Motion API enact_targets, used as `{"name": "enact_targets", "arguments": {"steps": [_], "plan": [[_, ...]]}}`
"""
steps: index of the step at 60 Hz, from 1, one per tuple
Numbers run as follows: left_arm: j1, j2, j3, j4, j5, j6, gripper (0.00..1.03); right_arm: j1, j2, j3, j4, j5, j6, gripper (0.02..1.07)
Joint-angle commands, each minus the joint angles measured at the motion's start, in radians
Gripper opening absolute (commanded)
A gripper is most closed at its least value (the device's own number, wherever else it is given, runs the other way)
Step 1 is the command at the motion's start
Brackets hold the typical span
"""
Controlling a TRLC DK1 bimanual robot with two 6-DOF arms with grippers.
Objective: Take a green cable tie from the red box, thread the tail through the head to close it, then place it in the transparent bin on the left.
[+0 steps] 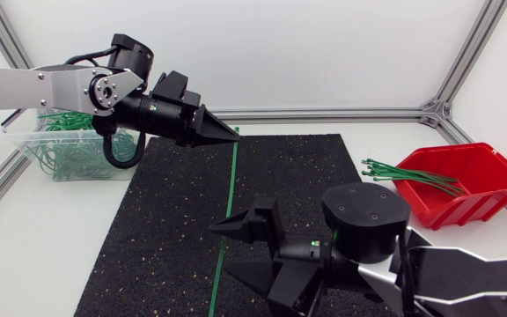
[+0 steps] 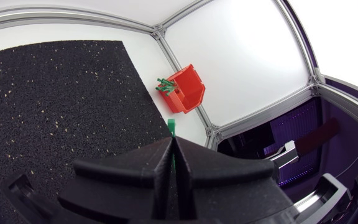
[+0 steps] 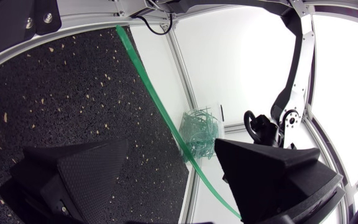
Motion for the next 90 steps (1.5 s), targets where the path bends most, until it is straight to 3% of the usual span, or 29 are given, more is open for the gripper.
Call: {"name": "enact_targets", "arguments": {"steps": [1,10,20,24,33,57,66,90], "plan": [[0.007,0.009,-0.007,-0.011,0.011,0.027,0.04,0.028,-0.003,-0.025,0.020,0.009,0.017,1.03],[0.011,0.008,-0.016,-0.027,0.011,0.047,0.04,0.063,-0.003,-0.038,0.021,0.009,0.015,0.98],[0.013,0.005,-0.026,-0.028,0.011,0.056,0.04,0.077,0.009,-0.038,0.021,0.011,0.015,0.59],[0.016,0.003,-0.026,-0.033,0.011,0.059,0.04,0.081,0.015,-0.035,0.023,0.014,0.024,0.55],[0.021,-0.003,-0.030,-0.053,0.011,0.076,0.04,0.081,0.020,-0.037,0.021,-0.005,0.023,0.31],[0.042,-0.021,-0.045,-0.065,0.017,0.101,0.04,0.161,-0.014,-0.052,0.011,0.046,0.026,0.29],[0.044,-0.034,-0.060,-0.068,0.022,0.111,0.04,0.175,-0.005,-0.049,0.011,0.051,0.026,0.08],[0.040,-0.049,-0.085,-0.079,0.025,0.137,0.04,0.239,-0.011,-0.054,0.012,0.081,0.052,0.08]]}}
